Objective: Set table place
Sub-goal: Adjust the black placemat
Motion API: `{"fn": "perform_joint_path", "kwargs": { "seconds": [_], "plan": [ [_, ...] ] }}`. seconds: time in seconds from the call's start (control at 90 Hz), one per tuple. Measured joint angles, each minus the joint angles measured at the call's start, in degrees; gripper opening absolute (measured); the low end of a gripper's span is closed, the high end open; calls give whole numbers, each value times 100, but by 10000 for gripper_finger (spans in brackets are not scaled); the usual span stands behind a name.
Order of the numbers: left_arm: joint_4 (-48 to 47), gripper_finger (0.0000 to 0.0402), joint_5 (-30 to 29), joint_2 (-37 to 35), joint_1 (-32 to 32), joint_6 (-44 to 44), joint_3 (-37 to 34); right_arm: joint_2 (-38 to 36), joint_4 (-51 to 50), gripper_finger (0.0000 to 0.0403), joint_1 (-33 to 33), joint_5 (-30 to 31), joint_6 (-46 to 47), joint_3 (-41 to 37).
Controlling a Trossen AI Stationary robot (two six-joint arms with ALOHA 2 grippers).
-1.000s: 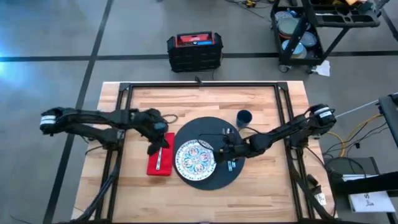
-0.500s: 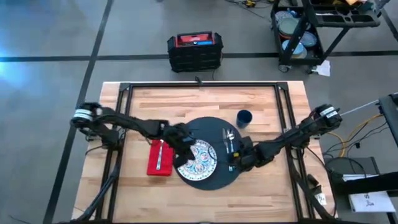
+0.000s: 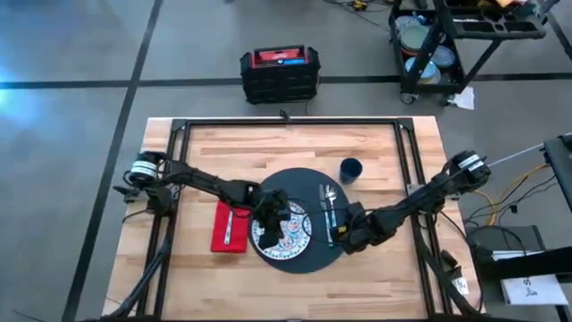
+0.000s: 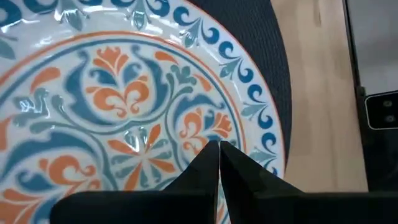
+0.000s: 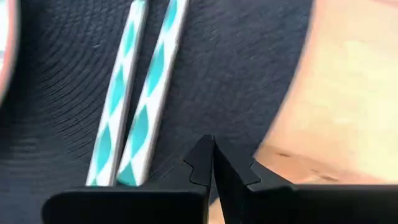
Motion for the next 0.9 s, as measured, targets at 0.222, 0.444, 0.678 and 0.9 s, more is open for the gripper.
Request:
{"fn": "perform_joint_path", "kwargs": {
  "seconds": [0.222, 0.444, 0.678, 0.9],
  "plan": [
    [21, 0, -104, 23, 137, 81, 2, 0, 26, 0, 8, -117, -76, -91],
    [-116, 0, -150, 34, 286, 129, -15, 0, 43, 0, 8, -142, -187, -91],
    [-357, 0, -428, 34, 328, 263, -17, 0, 75, 0, 8, -143, -212, -97],
    [-349, 0, -444, 34, 326, 380, -37, 1, 103, 0, 8, -148, -212, -97]
  ]
}}
